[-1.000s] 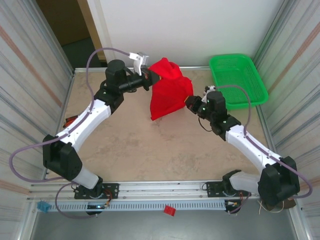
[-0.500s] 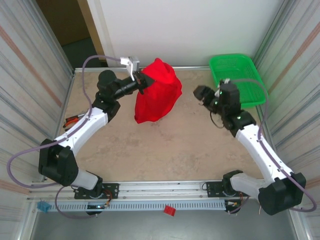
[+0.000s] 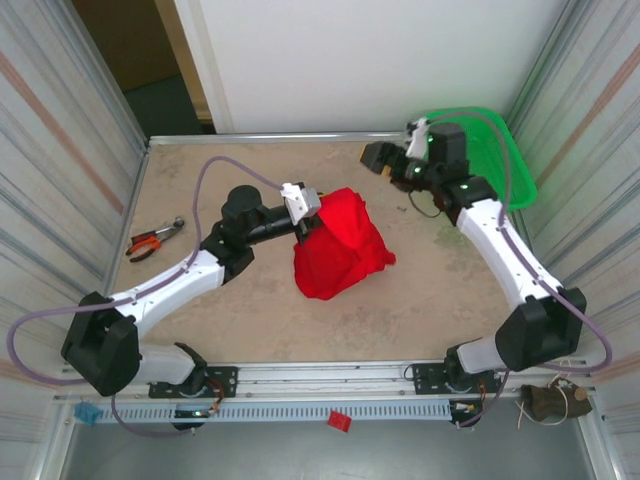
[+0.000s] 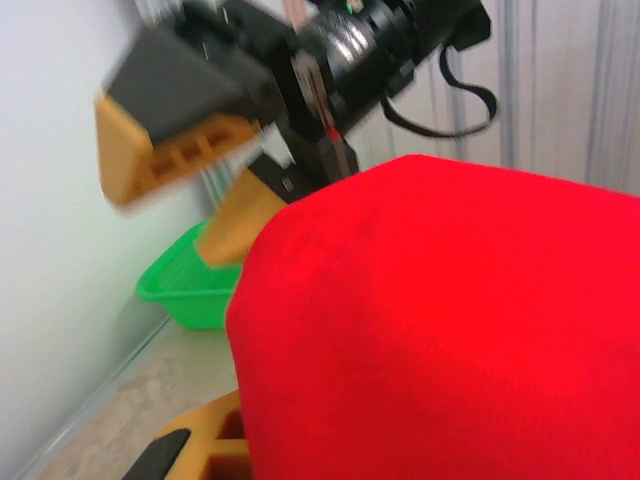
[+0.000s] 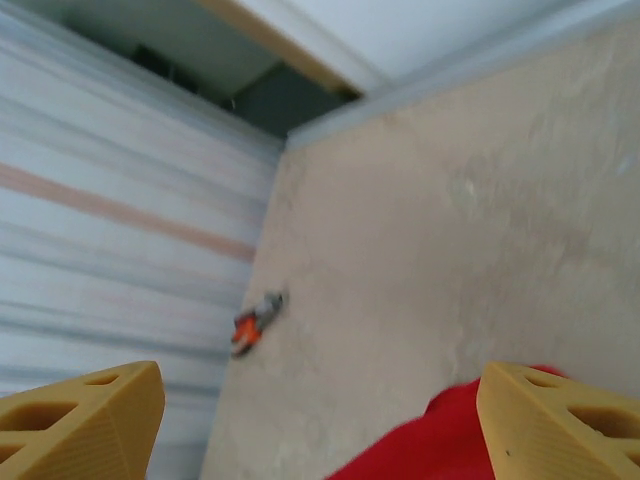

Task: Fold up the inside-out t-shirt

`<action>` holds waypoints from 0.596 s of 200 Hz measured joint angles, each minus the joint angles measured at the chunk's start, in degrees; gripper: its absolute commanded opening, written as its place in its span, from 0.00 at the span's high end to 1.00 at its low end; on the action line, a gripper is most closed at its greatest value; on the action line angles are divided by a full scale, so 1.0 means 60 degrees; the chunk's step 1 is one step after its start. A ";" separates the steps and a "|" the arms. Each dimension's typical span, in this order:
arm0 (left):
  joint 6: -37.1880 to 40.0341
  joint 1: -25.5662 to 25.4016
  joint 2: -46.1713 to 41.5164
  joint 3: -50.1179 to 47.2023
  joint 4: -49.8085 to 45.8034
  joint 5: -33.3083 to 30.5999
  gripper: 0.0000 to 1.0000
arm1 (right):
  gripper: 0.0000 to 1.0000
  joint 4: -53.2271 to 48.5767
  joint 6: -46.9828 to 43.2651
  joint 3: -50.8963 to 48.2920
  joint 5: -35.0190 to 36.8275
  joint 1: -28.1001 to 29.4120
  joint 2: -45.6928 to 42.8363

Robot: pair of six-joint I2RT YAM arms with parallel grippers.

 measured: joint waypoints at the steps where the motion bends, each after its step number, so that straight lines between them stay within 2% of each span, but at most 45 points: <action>1: 0.0047 -0.0015 0.0007 0.0000 -0.0004 -0.0033 1.00 | 0.19 0.0007 0.0022 -0.0033 -0.0022 0.0025 0.0015; 28: 0.0667 -0.0266 0.0113 0.0000 -0.0036 -0.0463 1.00 | 0.18 0.0372 0.0521 -0.1268 -0.0572 0.0743 0.0386; 48: 0.0776 -0.0270 0.0178 0.0000 -0.0040 -0.0539 1.00 | 0.18 0.0703 0.0831 -0.1912 -0.0790 0.0889 0.0463; 52: 0.0776 -0.0248 0.0193 0.0000 -0.0036 -0.0539 1.00 | 0.27 0.0787 0.0885 -0.1996 -0.0816 0.0889 0.0463; 61: 0.0732 -0.0164 0.0222 0.0000 0.0000 -0.0550 1.00 | 0.70 0.1056 0.0980 -0.2189 -0.0871 0.0860 0.0463; 70: 0.0652 -0.0018 0.0248 0.0000 0.0120 -0.0550 1.00 | 1.00 0.1424 0.1100 -0.2415 -0.1020 0.0809 0.0459; 119: -0.0769 0.1140 0.0317 -0.0025 0.1392 -0.0211 1.00 | 1.00 0.2441 0.1526 -0.2881 -0.1581 0.0171 0.0007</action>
